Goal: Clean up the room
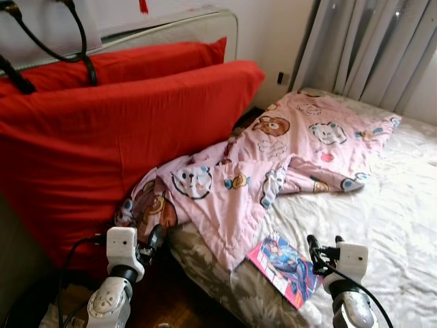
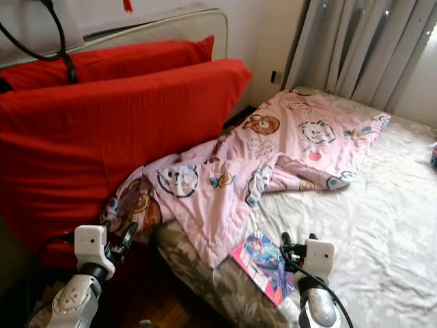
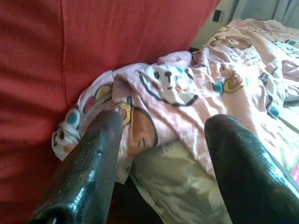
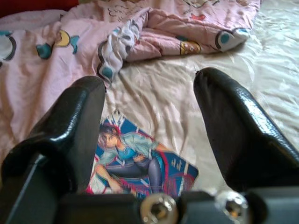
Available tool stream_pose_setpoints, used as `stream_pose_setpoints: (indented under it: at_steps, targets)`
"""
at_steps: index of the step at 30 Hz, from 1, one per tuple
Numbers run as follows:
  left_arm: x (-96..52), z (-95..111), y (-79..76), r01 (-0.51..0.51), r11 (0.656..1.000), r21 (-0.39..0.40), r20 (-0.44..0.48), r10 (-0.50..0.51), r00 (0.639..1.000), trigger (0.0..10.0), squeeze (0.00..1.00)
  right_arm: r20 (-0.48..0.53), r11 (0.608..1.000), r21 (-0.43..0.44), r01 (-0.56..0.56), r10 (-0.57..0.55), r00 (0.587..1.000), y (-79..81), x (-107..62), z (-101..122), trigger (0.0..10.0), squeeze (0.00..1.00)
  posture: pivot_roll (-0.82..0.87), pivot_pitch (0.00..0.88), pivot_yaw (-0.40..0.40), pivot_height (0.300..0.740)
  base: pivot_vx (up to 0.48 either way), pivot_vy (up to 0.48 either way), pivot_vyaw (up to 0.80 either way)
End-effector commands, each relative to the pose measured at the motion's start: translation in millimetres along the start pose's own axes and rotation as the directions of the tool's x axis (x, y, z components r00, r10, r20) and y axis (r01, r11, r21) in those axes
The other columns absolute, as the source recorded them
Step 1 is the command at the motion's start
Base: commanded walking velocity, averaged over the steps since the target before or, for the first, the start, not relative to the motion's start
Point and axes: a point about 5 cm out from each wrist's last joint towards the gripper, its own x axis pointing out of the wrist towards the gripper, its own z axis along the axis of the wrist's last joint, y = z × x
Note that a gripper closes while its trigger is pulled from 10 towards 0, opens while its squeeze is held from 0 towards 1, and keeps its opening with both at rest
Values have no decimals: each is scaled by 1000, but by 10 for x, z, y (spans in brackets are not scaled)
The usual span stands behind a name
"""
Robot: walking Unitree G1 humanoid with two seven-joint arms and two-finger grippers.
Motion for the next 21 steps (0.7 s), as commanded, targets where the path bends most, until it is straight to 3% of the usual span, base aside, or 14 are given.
stream_pose_setpoints:
  at_steps: [1,21]
  targets:
    - [7,10,0,11,1000,4,-3,-11,1000,10000,0,-13,1000,4,8,-8,1000,-16,-5,-16,10000,0,18,0,-37,650,0,0,0]
    - [-75,-22,12,-9,1000,-18,-27,8,1000,10000,0,-54,998,46,-52,54,997,49,-31,-101,10000,0,25,0,-45,650,0,0,0]
